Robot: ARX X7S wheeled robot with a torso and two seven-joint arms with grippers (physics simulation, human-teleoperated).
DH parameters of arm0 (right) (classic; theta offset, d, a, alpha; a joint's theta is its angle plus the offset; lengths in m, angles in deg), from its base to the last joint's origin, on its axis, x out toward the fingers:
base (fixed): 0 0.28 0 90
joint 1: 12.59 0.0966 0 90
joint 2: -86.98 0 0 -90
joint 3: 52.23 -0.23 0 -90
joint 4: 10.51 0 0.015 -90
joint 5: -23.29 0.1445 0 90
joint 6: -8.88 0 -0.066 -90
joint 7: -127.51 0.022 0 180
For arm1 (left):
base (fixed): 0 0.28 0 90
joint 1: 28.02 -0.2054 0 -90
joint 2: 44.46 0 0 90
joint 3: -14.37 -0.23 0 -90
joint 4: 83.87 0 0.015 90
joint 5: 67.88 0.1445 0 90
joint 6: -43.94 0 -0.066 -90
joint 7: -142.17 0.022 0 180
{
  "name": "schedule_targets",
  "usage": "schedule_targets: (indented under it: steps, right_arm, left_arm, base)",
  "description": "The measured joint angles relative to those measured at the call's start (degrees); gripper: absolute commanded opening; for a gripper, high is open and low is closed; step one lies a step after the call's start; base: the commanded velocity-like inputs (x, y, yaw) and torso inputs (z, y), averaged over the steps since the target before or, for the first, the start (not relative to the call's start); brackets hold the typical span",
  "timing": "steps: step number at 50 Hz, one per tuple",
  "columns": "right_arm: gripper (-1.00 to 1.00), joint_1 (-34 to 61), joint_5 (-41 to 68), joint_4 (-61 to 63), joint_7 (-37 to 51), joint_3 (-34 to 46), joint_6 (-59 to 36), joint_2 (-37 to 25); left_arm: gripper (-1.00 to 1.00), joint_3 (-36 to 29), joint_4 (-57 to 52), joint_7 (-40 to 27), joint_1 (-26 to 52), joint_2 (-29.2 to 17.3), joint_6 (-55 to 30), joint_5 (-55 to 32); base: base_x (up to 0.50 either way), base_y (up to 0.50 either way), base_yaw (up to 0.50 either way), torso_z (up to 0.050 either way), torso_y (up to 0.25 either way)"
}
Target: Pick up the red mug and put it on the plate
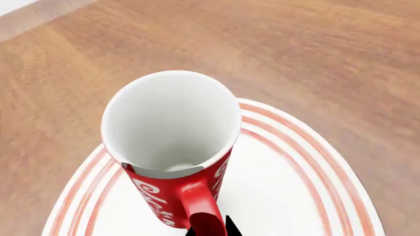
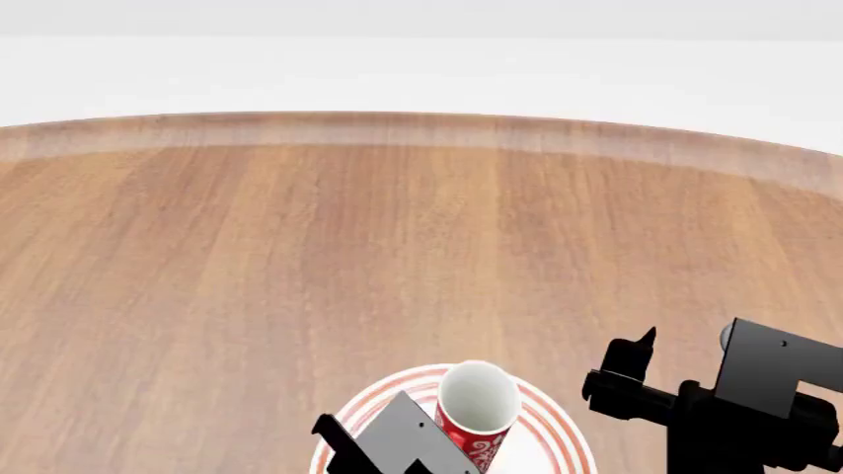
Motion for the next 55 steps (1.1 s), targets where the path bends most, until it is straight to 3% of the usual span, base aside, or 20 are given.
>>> schedule_targets:
  steps: [26, 27, 55]
  right_arm:
    - [1.0, -0.11, 0.11, -1.9, -0.34, 0.53, 1.84, -0.03]
    - [1.0, -0.14, 0.12, -1.94, -0.35, 0.54, 1.9, -0.03]
    - [1.0, 0.29, 0.31, -3.71, -0.42, 1.31, 3.06, 0.18]
  left_arm:
    - [-1.0, 0.9, 3.04, 4.16, 0.29, 0.04, -1.87, -4.01]
    - [1.0, 0.96, 3.11, 4.28, 0.31, 0.05, -1.95, -4.11]
    - [1.0, 0.23, 4.19, 5.88, 0.58, 0.06, -2.87, -7.13]
  base:
    - [0.0, 0.0, 0.0, 0.0, 0.0]
    - [0.0, 0.0, 0.0, 0.0, 0.0]
    - [0.0, 0.0, 0.0, 0.0, 0.0]
